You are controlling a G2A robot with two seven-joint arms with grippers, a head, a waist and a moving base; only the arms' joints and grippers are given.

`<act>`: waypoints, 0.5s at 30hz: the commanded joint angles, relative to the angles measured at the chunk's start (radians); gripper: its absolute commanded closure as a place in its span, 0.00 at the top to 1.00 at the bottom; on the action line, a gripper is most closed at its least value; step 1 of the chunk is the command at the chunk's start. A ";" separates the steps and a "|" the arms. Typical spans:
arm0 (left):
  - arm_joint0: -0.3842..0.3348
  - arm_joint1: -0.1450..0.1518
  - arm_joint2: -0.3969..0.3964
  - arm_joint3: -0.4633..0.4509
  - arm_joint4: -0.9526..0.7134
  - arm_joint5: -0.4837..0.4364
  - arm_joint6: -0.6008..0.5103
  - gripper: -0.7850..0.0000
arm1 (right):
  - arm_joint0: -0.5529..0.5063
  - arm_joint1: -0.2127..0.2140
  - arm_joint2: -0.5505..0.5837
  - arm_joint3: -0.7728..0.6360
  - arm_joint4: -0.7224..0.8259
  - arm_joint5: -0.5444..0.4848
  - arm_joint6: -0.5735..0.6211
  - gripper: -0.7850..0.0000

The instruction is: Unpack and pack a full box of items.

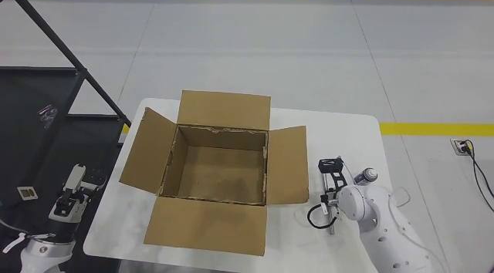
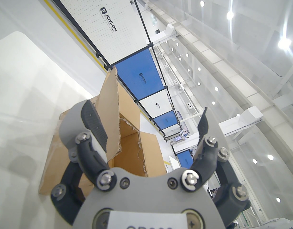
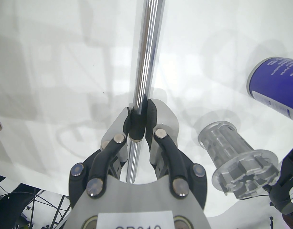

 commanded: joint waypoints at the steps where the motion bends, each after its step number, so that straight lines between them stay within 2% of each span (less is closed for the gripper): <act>1: 0.000 0.000 0.000 0.000 0.000 0.000 0.000 1.00 | -0.001 0.001 0.009 -0.010 0.002 0.008 -0.010 0.00; 6: 0.000 0.000 0.000 0.000 0.000 0.000 0.000 1.00 | -0.036 0.008 0.062 -0.112 0.002 0.047 -0.048 0.00; 15: 0.000 0.000 0.000 0.000 0.000 0.000 0.000 1.00 | -0.187 0.024 0.198 -0.546 -0.045 0.115 -0.185 0.00</act>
